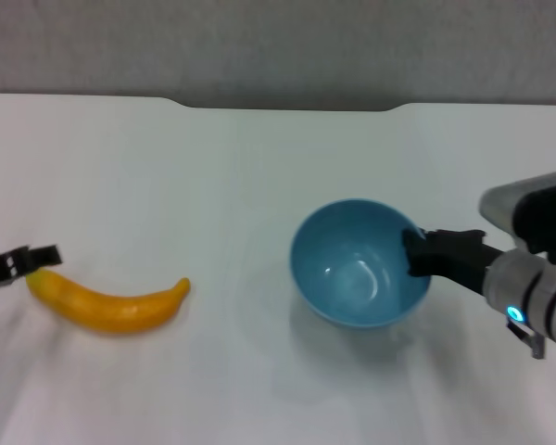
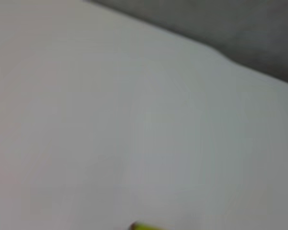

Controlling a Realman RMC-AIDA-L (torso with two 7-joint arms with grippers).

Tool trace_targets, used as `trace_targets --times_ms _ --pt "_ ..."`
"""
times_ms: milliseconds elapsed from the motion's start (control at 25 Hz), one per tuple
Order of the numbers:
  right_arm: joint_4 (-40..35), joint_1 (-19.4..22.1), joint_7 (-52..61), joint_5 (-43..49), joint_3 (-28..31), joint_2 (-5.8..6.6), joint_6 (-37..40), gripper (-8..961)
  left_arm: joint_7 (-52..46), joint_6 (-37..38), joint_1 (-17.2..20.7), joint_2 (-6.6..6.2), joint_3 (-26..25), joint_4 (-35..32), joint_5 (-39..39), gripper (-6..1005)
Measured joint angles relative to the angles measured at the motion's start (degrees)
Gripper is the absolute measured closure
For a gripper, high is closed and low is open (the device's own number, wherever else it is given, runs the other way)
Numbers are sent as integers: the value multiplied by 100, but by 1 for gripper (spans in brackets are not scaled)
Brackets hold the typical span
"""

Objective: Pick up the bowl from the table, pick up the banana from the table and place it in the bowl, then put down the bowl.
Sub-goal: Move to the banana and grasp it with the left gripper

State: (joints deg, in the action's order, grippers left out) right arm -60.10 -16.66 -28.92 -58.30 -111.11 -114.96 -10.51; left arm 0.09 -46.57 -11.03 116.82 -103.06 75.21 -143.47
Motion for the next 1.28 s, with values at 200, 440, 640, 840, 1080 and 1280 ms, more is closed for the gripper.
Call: trace_targets --times_ms 200,440,640,840,1080,1280 --pt "-340 379 13 417 261 -4 4 907 -250 215 23 13 48 -405 -94 187" --pt "-1006 661 51 830 577 9 -224 907 -563 8 -314 13 99 -958 -383 95" --pt "-1097 649 159 1115 598 5 -274 907 -695 -47 -423 21 174 -877 -513 97" --pt "-986 640 283 1189 602 18 -276 907 -658 -60 -129 18 69 -67 -361 98" --pt "-996 642 266 1202 594 10 -277 908 -609 -47 149 20 386 473 -140 99" --pt "-1049 592 249 1205 583 18 -276 908 -779 -16 -57 21 789 319 -214 101"
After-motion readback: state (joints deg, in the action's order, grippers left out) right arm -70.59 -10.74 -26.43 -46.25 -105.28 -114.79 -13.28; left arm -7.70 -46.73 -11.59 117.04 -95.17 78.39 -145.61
